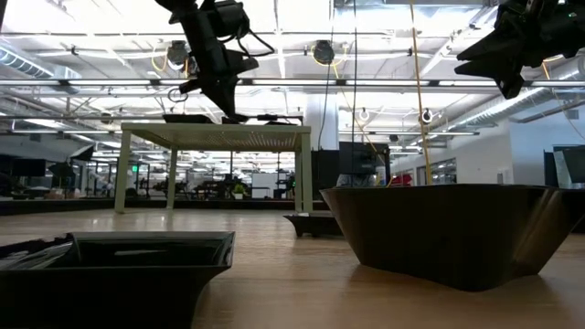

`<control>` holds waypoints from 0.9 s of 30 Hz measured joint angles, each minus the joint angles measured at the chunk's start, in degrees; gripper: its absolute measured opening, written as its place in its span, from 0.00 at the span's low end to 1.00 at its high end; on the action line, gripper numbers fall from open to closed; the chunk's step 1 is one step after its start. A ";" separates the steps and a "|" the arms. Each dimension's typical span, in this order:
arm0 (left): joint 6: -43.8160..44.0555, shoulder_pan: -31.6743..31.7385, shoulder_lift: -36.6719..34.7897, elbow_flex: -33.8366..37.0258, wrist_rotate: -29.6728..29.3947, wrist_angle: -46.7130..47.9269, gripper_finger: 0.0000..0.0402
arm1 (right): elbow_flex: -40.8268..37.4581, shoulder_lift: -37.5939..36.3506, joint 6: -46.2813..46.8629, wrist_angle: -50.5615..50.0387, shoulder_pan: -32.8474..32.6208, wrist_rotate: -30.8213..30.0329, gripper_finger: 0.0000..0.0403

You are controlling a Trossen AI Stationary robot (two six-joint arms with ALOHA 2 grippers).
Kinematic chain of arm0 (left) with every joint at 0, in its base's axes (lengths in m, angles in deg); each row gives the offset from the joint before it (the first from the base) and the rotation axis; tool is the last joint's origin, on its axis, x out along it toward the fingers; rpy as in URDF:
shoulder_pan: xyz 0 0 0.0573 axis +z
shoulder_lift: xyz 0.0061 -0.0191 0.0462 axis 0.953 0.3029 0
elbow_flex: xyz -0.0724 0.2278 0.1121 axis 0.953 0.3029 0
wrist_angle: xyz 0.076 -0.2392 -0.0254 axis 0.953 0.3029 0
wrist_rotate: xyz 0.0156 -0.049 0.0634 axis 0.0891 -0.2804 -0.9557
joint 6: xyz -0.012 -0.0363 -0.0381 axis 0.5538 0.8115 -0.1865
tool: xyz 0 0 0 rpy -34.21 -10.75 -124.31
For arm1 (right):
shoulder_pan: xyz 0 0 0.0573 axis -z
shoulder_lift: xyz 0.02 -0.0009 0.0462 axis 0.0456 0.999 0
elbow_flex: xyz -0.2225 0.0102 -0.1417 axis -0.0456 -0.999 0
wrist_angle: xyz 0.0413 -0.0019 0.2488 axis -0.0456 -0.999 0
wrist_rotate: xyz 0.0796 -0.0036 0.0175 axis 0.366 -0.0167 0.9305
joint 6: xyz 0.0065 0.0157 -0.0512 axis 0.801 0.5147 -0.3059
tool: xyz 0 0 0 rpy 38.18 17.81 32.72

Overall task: Pick & Place Mini shaped plates
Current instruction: Stack the drop shaped plate on top of the stacked drop shaped plates on the shelf, then stack the square plate on top of the stacked square plates on the shelf

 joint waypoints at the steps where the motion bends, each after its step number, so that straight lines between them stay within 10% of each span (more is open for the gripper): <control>1: -0.13 0.04 0.00 0.00 0.00 0.00 0.04 | 0.00 0.00 0.00 0.02 0.00 0.02 0.26; 9: 0.30 0.09 0.00 0.00 -1.03 0.00 0.07 | 0.00 0.00 0.00 0.00 0.01 0.02 0.26; 27: 2.80 -5.64 -4.09 0.00 1.18 -3.89 0.51 | 0.00 0.00 0.00 0.00 0.00 0.02 0.26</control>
